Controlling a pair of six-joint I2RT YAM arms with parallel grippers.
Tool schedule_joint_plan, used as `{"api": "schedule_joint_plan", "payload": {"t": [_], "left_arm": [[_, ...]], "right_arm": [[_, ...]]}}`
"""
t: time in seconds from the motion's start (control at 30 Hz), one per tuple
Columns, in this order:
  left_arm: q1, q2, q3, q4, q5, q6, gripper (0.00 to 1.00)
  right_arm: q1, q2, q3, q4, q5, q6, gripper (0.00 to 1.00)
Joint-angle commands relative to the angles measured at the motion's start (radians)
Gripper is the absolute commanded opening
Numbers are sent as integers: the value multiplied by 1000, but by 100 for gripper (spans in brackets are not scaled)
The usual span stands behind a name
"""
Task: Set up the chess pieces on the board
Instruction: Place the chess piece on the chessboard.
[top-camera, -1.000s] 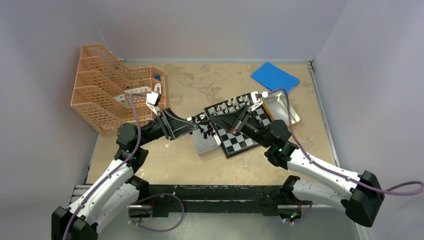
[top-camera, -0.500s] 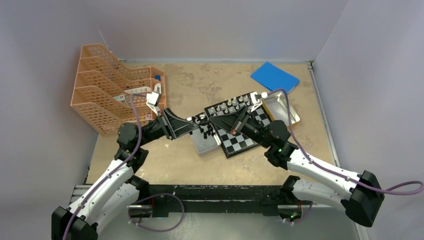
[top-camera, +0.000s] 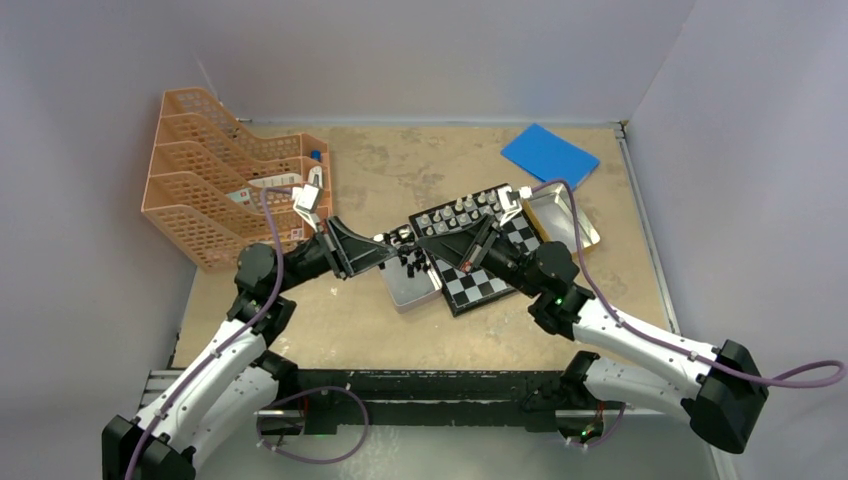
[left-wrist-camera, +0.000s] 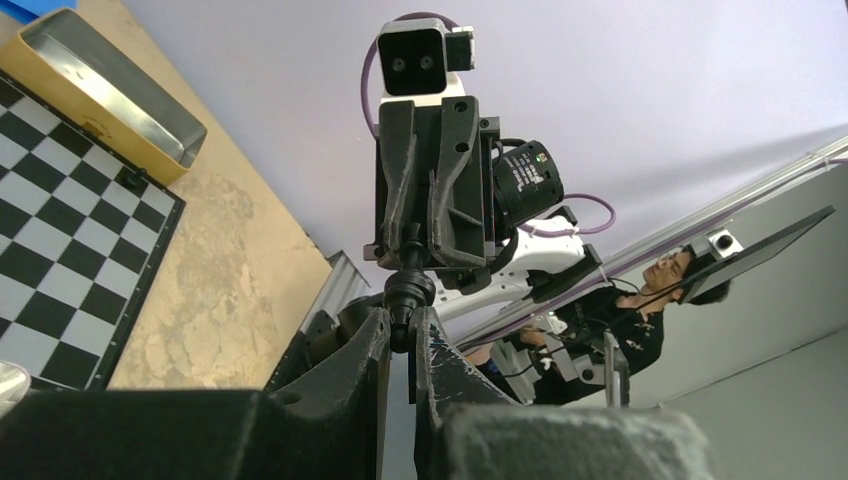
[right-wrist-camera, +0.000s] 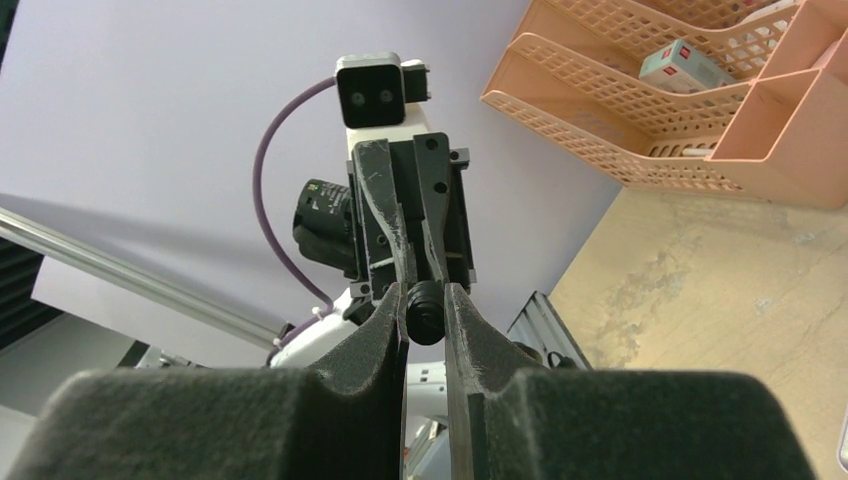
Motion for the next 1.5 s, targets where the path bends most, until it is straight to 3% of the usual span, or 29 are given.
{"api": "schedule_joint_plan", "payload": {"t": [0.0,0.27,0.43,0.6,0.8,0.93,1.27,1.47], "left_arm": [[2,-34,70,-62,-37,88,0],[2,-54,142,-393,-107,312,0],[2,-16,252,-714,-173,553,0],[2,28,359,-940,-224,770,0],[2,40,373,-1015,-217,931,0],[2,43,336,-1002,-123,1004,0],[2,37,282,-967,-49,1012,0],[2,5,272,-958,-49,1010,0]], "right_arm": [[0,-23,10,-1,13,-37,6],[-1,-126,47,-305,218,-225,7],[-1,-107,128,-601,460,-384,7],[-8,-48,139,-763,696,-427,9],[-139,74,105,-852,747,-429,8],[-201,126,75,-849,719,-414,8],[-252,272,74,-905,710,-325,8],[-252,273,42,-925,706,-243,7]]}}
